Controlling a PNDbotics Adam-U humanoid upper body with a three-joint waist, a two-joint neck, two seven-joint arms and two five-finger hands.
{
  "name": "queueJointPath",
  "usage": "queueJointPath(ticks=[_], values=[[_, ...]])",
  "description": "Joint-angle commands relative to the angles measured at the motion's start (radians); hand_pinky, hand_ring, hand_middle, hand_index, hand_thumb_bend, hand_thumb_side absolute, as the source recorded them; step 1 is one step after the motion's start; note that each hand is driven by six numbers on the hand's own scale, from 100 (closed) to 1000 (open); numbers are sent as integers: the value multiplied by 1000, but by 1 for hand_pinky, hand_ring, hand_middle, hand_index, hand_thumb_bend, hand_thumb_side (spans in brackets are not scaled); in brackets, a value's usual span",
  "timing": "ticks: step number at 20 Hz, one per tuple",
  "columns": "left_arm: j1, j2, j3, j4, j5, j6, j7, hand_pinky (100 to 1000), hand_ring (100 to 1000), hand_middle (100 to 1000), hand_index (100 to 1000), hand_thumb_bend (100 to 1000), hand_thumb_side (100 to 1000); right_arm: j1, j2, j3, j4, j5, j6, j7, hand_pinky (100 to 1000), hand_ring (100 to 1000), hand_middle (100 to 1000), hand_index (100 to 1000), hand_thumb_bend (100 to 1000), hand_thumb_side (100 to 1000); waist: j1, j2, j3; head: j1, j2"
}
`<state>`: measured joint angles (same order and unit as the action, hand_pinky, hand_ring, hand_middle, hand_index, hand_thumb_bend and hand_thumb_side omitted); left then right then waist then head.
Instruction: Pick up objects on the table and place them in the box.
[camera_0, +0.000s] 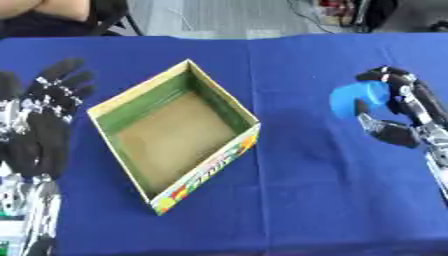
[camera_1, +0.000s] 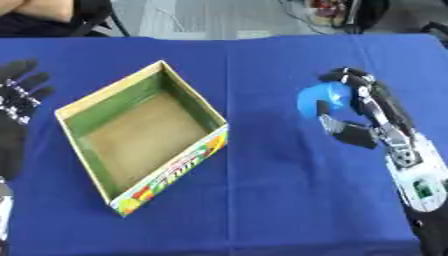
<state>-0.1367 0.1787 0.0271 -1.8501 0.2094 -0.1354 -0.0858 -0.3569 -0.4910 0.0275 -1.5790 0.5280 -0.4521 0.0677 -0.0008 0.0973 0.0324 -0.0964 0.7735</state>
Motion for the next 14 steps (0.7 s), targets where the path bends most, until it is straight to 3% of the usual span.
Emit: queueJointPath(ticks=[1, 6, 14], values=[[-5, 15, -3, -12, 5, -2, -6, 874, 854, 861, 855, 977, 1000, -60, -17, 25, -17, -20, -12, 27, 100, 100, 224, 387, 100, 251, 1, -13, 3, -12, -4], [-4, 14, -9, -9, 6, 0, -12, 875, 855, 863, 854, 976, 1000, -184, -11, 99, 53, -29, -54, 90, 100, 100, 228, 390, 100, 250, -2, -12, 16, -25, -4], [-5, 13, -16, -7, 8, 1, -20, 876, 857, 864, 852, 975, 1000, -305, 46, 161, 198, 5, -110, 154, 100, 104, 233, 393, 100, 252, -4, -10, 29, -38, -4]])
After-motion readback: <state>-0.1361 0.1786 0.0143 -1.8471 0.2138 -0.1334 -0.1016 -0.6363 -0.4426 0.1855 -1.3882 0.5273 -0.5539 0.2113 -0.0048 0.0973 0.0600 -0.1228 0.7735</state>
